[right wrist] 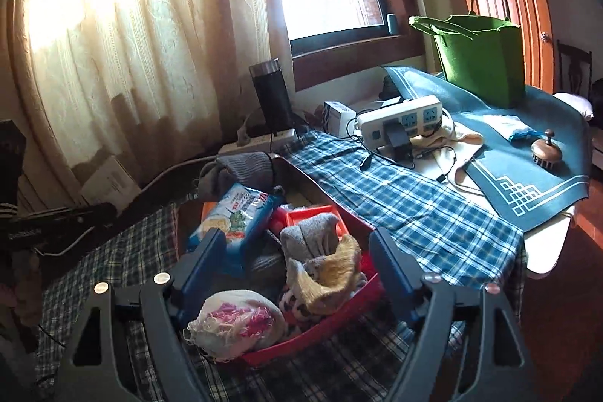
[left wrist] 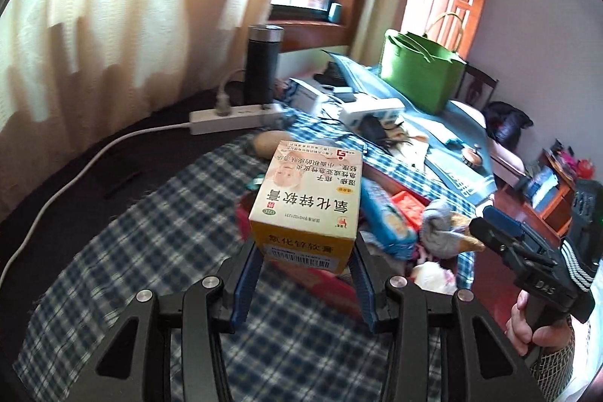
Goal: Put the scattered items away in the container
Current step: 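Carry the sock into the tray and open the right tool while the left tool carries the box, then lower the yellow medicine box into the tray and open the left tool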
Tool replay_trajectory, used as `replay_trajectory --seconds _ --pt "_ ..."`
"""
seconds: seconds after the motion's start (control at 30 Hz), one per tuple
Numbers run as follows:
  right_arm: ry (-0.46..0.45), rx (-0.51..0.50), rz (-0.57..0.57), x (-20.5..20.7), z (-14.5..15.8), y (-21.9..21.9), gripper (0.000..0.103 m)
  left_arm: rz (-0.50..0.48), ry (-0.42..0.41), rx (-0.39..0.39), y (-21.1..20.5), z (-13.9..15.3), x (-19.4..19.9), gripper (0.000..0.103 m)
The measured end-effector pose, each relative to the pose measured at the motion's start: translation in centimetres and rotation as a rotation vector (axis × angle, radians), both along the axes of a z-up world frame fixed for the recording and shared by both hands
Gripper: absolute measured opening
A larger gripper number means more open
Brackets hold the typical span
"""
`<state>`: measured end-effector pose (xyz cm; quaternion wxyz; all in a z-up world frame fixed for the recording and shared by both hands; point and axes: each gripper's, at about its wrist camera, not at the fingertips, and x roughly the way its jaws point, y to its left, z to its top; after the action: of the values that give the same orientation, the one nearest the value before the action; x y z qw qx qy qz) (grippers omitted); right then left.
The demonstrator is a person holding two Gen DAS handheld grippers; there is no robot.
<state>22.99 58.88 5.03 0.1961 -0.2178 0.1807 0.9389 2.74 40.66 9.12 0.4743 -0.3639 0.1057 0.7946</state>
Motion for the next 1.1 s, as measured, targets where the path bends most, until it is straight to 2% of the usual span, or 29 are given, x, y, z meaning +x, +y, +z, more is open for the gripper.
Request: replay_trajectory --seconds 0.2,0.43,0.63,0.73,0.87,0.97,1.03,1.1 --pt "0.037 -0.051 -0.049 0.9 -0.5 1.6 0.081 -0.066 -0.005 -0.013 3.5 0.2 2.0 0.047" --pt "0.052 -0.106 -0.084 1.4 -1.4 2.9 0.081 -0.171 0.031 -0.012 9.9 1.3 3.4 0.047" --pt "0.061 -0.111 -0.092 1.8 -1.4 3.2 0.081 -0.160 0.024 -0.133 15.2 -1.7 1.9 0.047" --pt "0.066 -0.111 -0.098 2.0 -1.4 3.5 0.081 -0.136 0.061 -0.195 15.7 -3.3 1.5 0.047" --pt "0.058 -0.126 -0.110 1.8 -2.0 4.1 0.081 -0.147 0.119 -0.247 15.7 -4.2 1.6 0.047" --pt "0.043 -0.138 -0.111 1.5 -2.5 4.3 0.081 -0.159 0.126 -0.275 15.6 -4.7 1.4 0.048" --pt "0.040 -0.138 -0.110 1.3 -2.6 4.2 0.081 -0.152 0.116 -0.281 15.5 -4.8 1.2 0.056" --pt "0.044 -0.134 -0.111 1.4 -2.4 4.0 0.081 -0.143 0.093 -0.270 15.1 -4.5 1.1 0.058"
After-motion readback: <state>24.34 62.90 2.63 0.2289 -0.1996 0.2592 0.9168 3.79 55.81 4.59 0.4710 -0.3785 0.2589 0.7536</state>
